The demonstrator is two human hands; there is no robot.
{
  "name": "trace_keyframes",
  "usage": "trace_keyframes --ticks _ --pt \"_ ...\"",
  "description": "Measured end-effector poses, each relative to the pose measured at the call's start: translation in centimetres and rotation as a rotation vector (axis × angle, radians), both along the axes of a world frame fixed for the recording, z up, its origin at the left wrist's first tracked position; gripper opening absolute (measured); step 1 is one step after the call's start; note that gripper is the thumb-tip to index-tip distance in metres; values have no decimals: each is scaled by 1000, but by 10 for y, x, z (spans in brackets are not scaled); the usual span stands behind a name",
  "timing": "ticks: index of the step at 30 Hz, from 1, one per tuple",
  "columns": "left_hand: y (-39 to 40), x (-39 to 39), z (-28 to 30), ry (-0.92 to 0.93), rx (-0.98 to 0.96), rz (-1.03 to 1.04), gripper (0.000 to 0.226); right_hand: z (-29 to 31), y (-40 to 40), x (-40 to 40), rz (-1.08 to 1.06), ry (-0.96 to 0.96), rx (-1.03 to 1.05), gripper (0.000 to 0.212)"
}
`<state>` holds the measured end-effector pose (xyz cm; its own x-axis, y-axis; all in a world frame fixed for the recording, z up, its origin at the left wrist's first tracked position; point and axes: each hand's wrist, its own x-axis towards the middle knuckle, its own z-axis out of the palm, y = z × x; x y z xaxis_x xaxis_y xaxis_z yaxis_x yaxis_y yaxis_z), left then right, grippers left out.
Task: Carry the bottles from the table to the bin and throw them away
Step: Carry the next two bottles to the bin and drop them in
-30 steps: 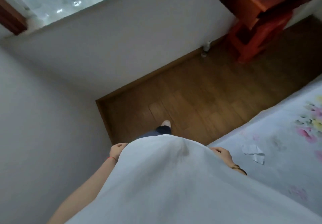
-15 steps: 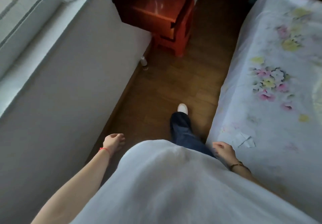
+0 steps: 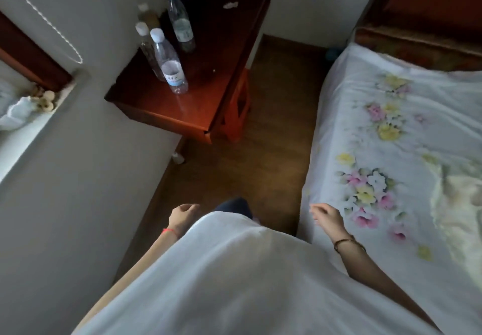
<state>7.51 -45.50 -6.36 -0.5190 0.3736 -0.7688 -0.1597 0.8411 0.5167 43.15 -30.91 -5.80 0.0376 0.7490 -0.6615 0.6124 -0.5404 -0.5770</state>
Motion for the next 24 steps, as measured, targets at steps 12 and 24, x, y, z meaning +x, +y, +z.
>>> trace_keyframes --ticks 12,24 --pt "161 -46 5 3 219 491 22 -31 226 -86 327 -8 -49 18" --pt "301 -131 83 560 324 589 68 81 455 -385 878 323 318 42"
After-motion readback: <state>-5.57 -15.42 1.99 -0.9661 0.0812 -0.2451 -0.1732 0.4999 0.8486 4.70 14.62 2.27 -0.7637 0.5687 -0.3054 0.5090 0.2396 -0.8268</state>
